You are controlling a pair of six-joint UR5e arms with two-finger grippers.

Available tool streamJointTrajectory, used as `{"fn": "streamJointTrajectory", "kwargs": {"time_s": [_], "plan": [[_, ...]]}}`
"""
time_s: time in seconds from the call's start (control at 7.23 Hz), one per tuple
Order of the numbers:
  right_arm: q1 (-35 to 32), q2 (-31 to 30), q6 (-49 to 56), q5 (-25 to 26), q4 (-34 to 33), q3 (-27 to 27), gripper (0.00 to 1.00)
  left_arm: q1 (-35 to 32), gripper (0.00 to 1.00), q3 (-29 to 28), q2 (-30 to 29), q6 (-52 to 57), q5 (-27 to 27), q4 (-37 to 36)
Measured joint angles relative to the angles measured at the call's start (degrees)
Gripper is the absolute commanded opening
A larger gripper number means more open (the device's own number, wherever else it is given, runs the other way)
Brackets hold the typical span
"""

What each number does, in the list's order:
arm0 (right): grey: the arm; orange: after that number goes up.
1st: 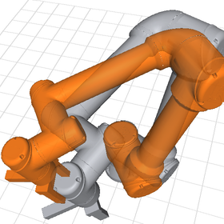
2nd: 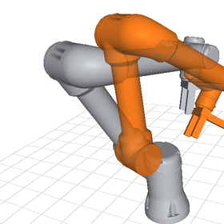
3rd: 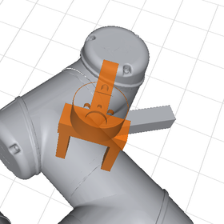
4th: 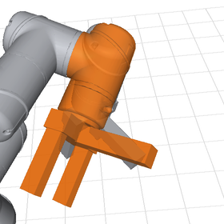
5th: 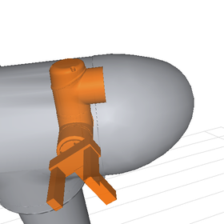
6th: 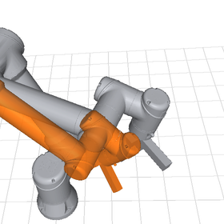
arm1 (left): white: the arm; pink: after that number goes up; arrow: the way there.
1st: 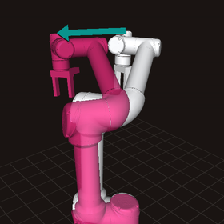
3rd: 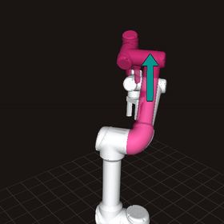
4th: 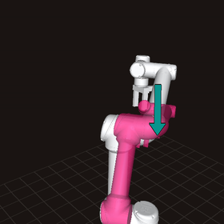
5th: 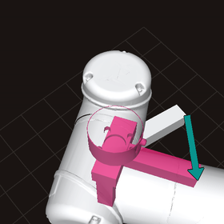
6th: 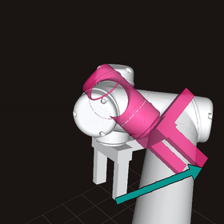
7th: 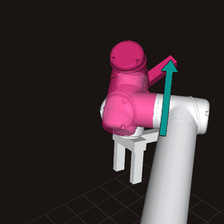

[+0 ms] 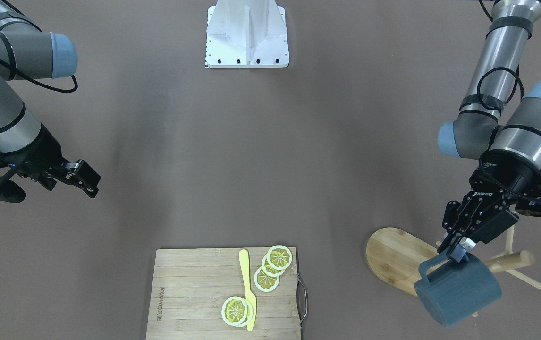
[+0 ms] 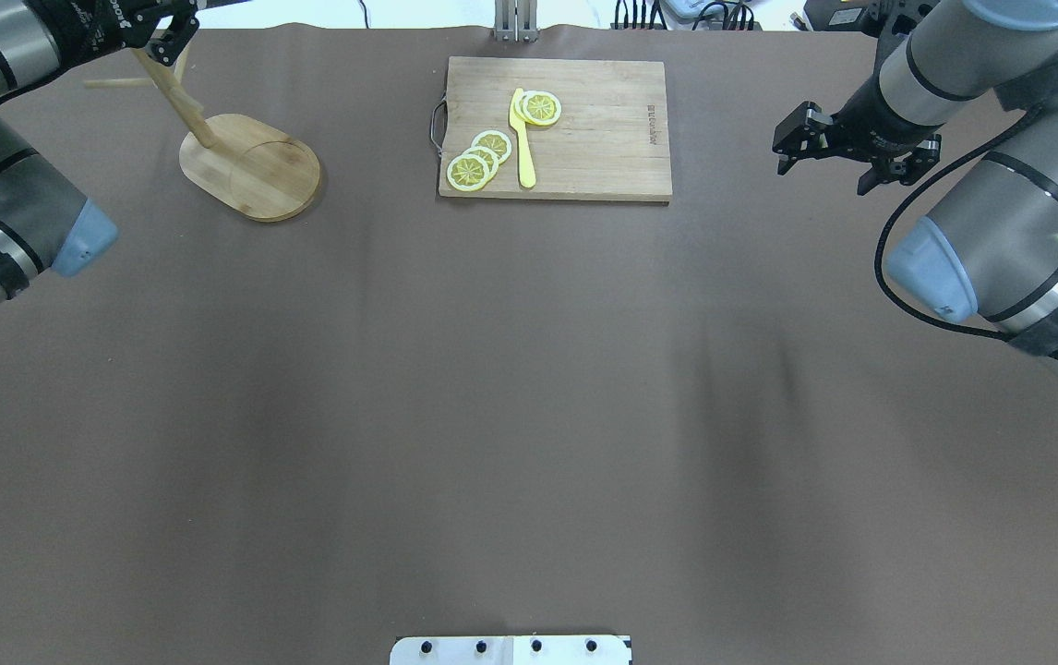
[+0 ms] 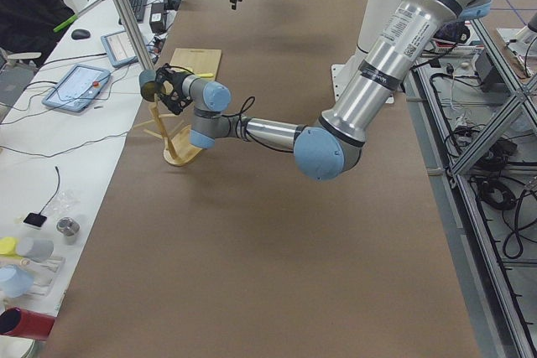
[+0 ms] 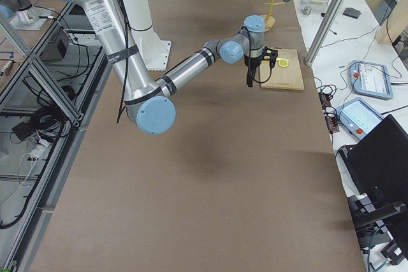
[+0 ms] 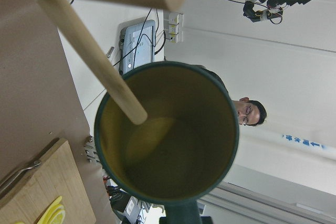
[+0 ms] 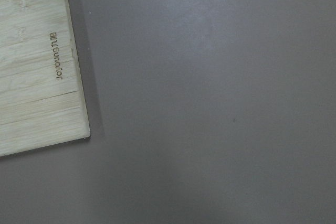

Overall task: Hang cup on storage rack
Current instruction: 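Maneuver the mug handle onto a stand peg with the left gripper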

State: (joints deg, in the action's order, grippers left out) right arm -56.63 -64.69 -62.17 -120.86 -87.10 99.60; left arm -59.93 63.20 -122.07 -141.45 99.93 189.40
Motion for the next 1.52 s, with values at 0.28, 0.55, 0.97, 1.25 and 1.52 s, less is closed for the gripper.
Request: {"fn": "streamJointTrajectory", "kwargs": {"time_s": [0.28,0.55,0.97,1.25,1.52], "plan": [[0.8,0.0,-0.9,0.9,0.1,0.1,1.00,-0.1,0.00,-0.1,0.9,-1.4,0.0,1.0],[1.3,0.1,-1.5,1.3,0.1,0.2,1.00,-0.1,0.00,-0.4,2.1,-3.5,0.0,3.6],[1.5,0.0,-1.7,1.5,0.0,0.4,1.00,-0.1,0.00,-0.5,2.4,-7.5,0.0,5.2],[1.5,-0.1,-1.6,1.5,0.0,0.4,1.00,-0.2,0.00,-0.5,2.5,-10.8,0.0,6.6],[1.6,-0.1,-1.6,1.6,0.0,0.4,1.00,-0.1,0.00,-1.1,3.2,-13.4,0.0,8.7]]}}
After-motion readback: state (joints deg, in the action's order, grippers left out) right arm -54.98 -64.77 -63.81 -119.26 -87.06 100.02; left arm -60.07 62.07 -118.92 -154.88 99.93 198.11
